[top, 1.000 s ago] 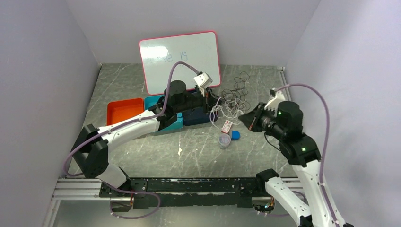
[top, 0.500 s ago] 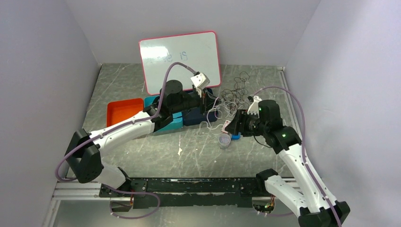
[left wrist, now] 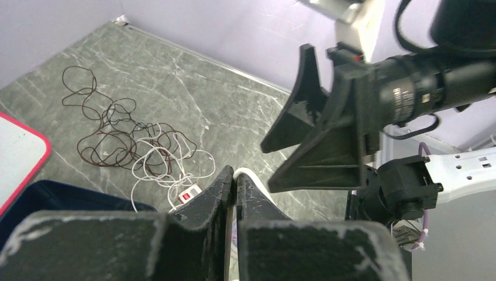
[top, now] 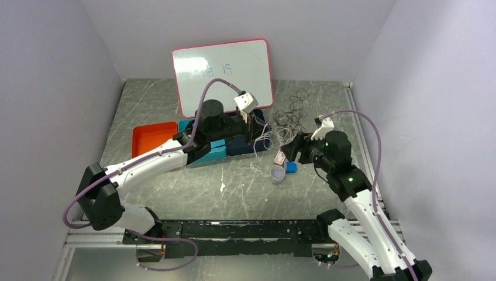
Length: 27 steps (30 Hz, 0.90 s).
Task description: Untangle the cables
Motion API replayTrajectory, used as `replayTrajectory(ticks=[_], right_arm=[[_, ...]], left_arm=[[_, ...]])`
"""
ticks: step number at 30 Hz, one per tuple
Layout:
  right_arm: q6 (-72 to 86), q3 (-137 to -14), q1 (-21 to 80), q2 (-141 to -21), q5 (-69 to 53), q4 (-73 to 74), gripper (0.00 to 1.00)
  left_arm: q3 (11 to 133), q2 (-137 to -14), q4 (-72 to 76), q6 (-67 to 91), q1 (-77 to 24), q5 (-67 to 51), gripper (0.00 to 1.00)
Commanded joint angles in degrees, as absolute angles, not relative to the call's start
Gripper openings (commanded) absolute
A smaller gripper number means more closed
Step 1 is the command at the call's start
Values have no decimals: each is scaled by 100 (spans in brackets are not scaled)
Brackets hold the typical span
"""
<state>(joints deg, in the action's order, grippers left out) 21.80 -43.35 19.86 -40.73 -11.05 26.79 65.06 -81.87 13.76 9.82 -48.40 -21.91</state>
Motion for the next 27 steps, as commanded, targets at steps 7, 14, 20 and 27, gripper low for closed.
replayTrajectory(ticks=[7,14,20,27], right_arm=[[1423,-3075,2000,-4576,-1125,-1018,66],[1033,-2087,2002,-4711,-2094,-3624,62],[975,-2012,2100,-5022,-2807,-4460,59],[400,-2157,2579,-5333,-2741,-4437,58]], left_arm=[[6656,-8000,1054,777,-4805,-2512,7],[6731,-7989,952,765,-4803,-2620,7],[6796,-7967,914,784,-4799,-2603,7],[6892,-8003,972,859,-4796,-2666,7]])
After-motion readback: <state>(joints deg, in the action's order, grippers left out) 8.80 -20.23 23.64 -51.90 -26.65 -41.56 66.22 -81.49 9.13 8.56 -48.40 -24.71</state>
